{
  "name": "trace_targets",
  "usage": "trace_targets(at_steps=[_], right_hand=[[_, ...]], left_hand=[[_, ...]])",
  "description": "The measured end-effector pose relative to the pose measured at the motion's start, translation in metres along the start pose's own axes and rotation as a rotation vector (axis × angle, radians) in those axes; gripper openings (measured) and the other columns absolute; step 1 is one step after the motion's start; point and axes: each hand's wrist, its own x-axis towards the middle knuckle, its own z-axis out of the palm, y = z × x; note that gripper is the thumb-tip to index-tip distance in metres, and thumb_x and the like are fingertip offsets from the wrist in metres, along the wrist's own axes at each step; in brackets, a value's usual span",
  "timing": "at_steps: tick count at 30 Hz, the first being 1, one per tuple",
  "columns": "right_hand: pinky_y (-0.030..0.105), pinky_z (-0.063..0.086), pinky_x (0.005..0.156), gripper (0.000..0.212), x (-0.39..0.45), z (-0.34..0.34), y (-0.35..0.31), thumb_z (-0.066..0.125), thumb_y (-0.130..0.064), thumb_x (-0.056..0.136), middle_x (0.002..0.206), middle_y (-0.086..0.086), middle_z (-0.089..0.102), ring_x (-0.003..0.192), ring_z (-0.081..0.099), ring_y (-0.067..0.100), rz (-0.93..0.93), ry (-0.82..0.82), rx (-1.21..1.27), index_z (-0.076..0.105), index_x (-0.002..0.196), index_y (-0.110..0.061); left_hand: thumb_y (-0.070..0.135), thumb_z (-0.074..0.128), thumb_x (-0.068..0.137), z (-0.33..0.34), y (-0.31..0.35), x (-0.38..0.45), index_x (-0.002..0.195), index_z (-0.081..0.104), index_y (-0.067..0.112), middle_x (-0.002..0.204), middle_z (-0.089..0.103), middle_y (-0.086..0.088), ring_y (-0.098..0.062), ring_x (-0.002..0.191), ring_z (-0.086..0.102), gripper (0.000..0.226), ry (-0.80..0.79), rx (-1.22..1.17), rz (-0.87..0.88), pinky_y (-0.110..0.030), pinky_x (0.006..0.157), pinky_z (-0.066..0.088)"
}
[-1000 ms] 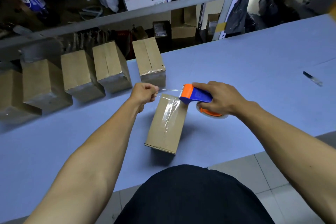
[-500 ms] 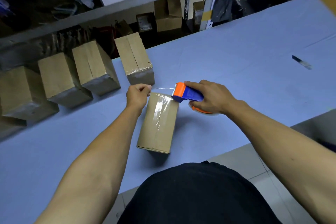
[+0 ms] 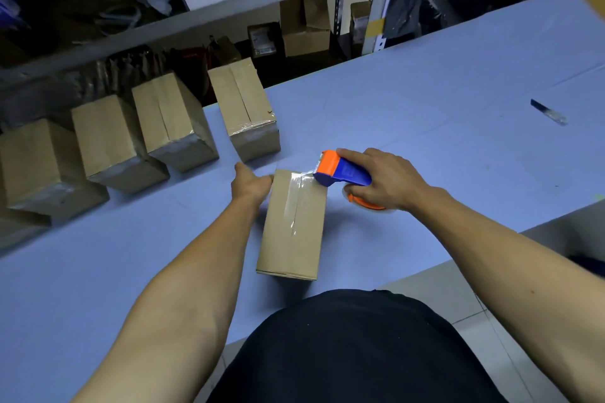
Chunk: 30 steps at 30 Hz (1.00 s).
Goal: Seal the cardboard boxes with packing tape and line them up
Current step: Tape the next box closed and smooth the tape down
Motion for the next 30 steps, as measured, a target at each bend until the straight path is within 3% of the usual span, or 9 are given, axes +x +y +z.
trace_targets(at_steps=[4,6,8,10,12,15,22,27,30], right_hand=[[0.029,0.037,0.066,0.073,-0.001,0.001,-0.002,0.063,-0.047,0.078,0.096,-0.007,0.052,0.086,0.058,0.023,0.002,0.01,-0.005,0.031,0.143,-0.05],[0.03,0.04,0.067,0.074,-0.001,0.004,-0.002,0.063,-0.047,0.078,0.099,-0.006,0.054,0.087,0.058,0.024,-0.003,0.008,0.003,0.031,0.144,-0.048],[0.03,0.04,0.068,0.072,0.0,0.006,0.0,0.063,-0.047,0.079,0.102,-0.005,0.056,0.088,0.058,0.025,-0.015,0.012,0.01,0.031,0.144,-0.046],[0.03,0.039,0.067,0.072,0.002,0.005,0.002,0.063,-0.047,0.08,0.103,-0.004,0.056,0.089,0.059,0.026,-0.025,0.01,0.008,0.031,0.144,-0.045],[0.03,0.037,0.067,0.072,0.004,0.005,0.004,0.063,-0.047,0.08,0.104,-0.003,0.056,0.089,0.059,0.027,-0.045,0.001,-0.006,0.03,0.144,-0.045],[0.029,0.037,0.067,0.073,0.007,0.003,0.005,0.063,-0.047,0.08,0.107,-0.002,0.057,0.09,0.059,0.027,-0.067,-0.01,-0.025,0.029,0.145,-0.044],[0.028,0.033,0.063,0.073,-0.006,-0.009,0.038,0.061,-0.052,0.083,0.097,-0.006,0.052,0.082,0.055,0.021,-0.104,-0.088,-0.021,0.025,0.147,-0.051],[0.025,0.028,0.058,0.074,-0.007,-0.021,0.05,0.038,-0.081,0.081,0.098,-0.007,0.051,0.077,0.049,0.016,-0.13,-0.103,-0.078,0.028,0.148,-0.051],[0.027,0.029,0.06,0.066,-0.009,-0.024,0.057,0.037,-0.074,0.088,0.1,-0.007,0.051,0.08,0.054,0.019,-0.126,-0.11,-0.116,0.029,0.148,-0.05]], left_hand=[[0.019,0.054,0.097,0.001,0.001,-0.021,0.134,0.053,0.015,0.128,0.06,-0.011,-0.033,0.116,0.058,0.037,0.295,-0.118,0.034,-0.03,0.088,0.046],[0.017,0.046,0.1,0.001,0.004,-0.037,0.132,0.056,0.012,0.131,0.06,-0.009,-0.029,0.121,0.055,0.034,0.376,-0.046,0.294,-0.028,0.095,0.041],[0.016,0.046,0.101,0.006,0.001,-0.055,0.143,0.047,0.008,0.149,0.047,-0.011,-0.025,0.139,0.039,0.042,0.195,0.256,0.679,-0.028,0.112,0.026],[0.028,0.043,0.104,0.015,-0.008,-0.068,0.154,0.026,0.004,0.164,0.019,-0.013,-0.025,0.153,0.011,0.059,-0.063,0.684,0.906,-0.035,0.122,0.004],[0.053,0.036,0.1,0.022,-0.016,-0.073,0.158,0.006,0.005,0.166,-0.004,-0.012,-0.025,0.153,-0.008,0.081,-0.132,0.958,0.928,-0.041,0.123,-0.008],[0.074,0.033,0.091,0.026,-0.018,-0.072,0.158,-0.002,0.007,0.165,-0.012,-0.01,-0.023,0.152,-0.014,0.101,-0.126,1.043,0.891,-0.045,0.122,-0.008],[0.071,0.023,0.084,0.028,-0.022,-0.066,0.158,-0.003,0.009,0.165,-0.012,-0.008,-0.021,0.152,-0.015,0.1,-0.085,1.088,0.875,-0.042,0.123,-0.01],[0.069,0.028,0.085,0.028,-0.022,-0.065,0.159,-0.001,0.019,0.165,-0.013,-0.004,-0.019,0.151,-0.017,0.094,-0.069,1.059,0.893,-0.038,0.12,-0.014],[0.069,0.027,0.085,0.029,-0.021,-0.065,0.159,-0.001,0.023,0.165,-0.014,-0.003,-0.016,0.148,-0.022,0.092,-0.058,1.065,0.901,-0.037,0.119,-0.015]])
